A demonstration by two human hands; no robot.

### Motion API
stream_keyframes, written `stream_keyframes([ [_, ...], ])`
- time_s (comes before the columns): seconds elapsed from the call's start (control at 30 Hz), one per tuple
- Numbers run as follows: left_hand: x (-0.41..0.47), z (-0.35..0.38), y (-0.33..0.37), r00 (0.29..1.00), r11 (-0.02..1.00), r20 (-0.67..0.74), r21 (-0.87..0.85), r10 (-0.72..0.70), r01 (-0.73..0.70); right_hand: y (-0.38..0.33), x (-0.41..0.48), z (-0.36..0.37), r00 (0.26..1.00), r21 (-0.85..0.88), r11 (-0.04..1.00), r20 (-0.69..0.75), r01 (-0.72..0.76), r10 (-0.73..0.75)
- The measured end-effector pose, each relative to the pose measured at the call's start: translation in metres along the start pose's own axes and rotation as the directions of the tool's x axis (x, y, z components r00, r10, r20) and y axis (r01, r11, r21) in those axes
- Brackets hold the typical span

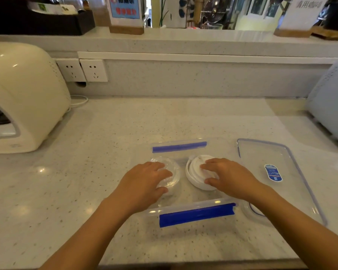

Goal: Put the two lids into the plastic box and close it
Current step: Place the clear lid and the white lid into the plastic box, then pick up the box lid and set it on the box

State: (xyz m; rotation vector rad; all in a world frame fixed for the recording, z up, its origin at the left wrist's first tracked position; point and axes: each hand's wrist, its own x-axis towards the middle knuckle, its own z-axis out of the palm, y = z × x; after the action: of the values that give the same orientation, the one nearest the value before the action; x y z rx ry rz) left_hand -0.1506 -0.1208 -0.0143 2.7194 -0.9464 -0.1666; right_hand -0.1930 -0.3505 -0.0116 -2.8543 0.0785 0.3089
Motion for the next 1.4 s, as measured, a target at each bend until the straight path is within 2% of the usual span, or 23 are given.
stream_keyframes([
  [0.17,-0.01,-0.009,-0.012,0.992,0.995,0.096,0.061,-0.081,0.076,-0.018,0.008,0.0,0.998,0.127,0.99,0.004,0.055,-0.056],
  [0.23,-0.01,-0.02,0.001,0.993,0.992,0.047,0.053,-0.113,0.11,-0.016,0.001,-0.006,0.995,0.235,0.971,-0.093,0.045,-0.024],
  [0.3,-0.015,-0.033,0.025,0.992,0.993,-0.08,-0.071,-0.102,0.096,-0.01,-0.01,-0.016,0.971,0.299,0.953,-0.236,0.054,0.019],
  [0.37,-0.023,-0.041,0.062,0.976,0.958,-0.218,-0.279,0.008,-0.07,0.002,-0.023,-0.024,0.921,0.349,0.935,-0.381,0.064,0.08],
  [0.43,-0.029,-0.037,0.103,0.96,0.864,-0.217,-0.433,0.177,-0.257,0.02,-0.037,-0.027,0.864,0.403,0.913,-0.478,0.055,0.159],
  [0.5,-0.028,-0.017,0.143,0.937,0.766,-0.12,-0.547,0.328,-0.338,0.04,-0.051,-0.026,0.822,0.478,0.878,-0.515,0.038,0.244],
  [0.57,-0.017,0.009,0.177,0.93,0.718,0.066,-0.656,0.362,-0.233,0.062,-0.063,-0.02,0.791,0.546,0.837,-0.521,0.02,0.321],
  [0.63,0.0,0.036,0.198,0.932,0.759,0.269,-0.651,0.244,-0.01,0.082,-0.073,-0.013,0.758,0.59,0.807,-0.514,-0.025,0.4],
  [0.7,0.017,0.059,0.211,0.926,0.815,0.369,-0.559,0.08,0.153,0.101,-0.082,-0.001,0.735,0.634,0.765,-0.466,-0.112,0.493],
  [0.77,0.03,0.076,0.218,0.94,0.842,0.338,-0.491,-0.054,0.225,0.117,-0.09,0.01,0.728,0.667,0.705,-0.355,-0.244,0.587],
  [0.83,0.039,0.088,0.222,0.949,0.829,0.288,-0.494,-0.128,0.262,0.125,-0.097,0.017,0.752,0.678,0.651,-0.219,-0.341,0.622],
  [0.93,0.049,0.099,0.225,0.919,0.775,0.332,-0.516,-0.211,0.364,0.131,-0.102,0.024,0.811,0.699,0.624,-0.107,-0.35,0.575],
  [1.03,0.057,0.099,0.226,0.895,0.673,0.329,-0.592,-0.301,0.444,0.136,-0.1,0.03,0.814,0.689,0.633,-0.106,-0.354,0.571],
  [1.17,0.058,0.09,0.231,0.888,0.465,0.277,-0.772,-0.367,0.433,0.142,-0.1,0.035,0.72,0.756,0.548,-0.15,-0.358,0.677],
  [1.23,0.053,0.085,0.239,0.915,0.478,0.223,-0.797,-0.336,0.37,0.147,-0.106,0.036,0.682,0.811,0.511,-0.203,-0.286,0.703],
  [1.3,0.046,0.078,0.247,0.955,0.503,0.128,-0.827,-0.269,0.252,0.153,-0.115,0.036,0.674,0.864,0.477,-0.256,-0.162,0.693],
  [1.4,0.043,0.058,0.25,0.983,0.436,-0.044,-0.899,-0.18,0.04,0.158,-0.129,0.028,0.655,0.91,0.414,-0.292,-0.035,0.697],
])
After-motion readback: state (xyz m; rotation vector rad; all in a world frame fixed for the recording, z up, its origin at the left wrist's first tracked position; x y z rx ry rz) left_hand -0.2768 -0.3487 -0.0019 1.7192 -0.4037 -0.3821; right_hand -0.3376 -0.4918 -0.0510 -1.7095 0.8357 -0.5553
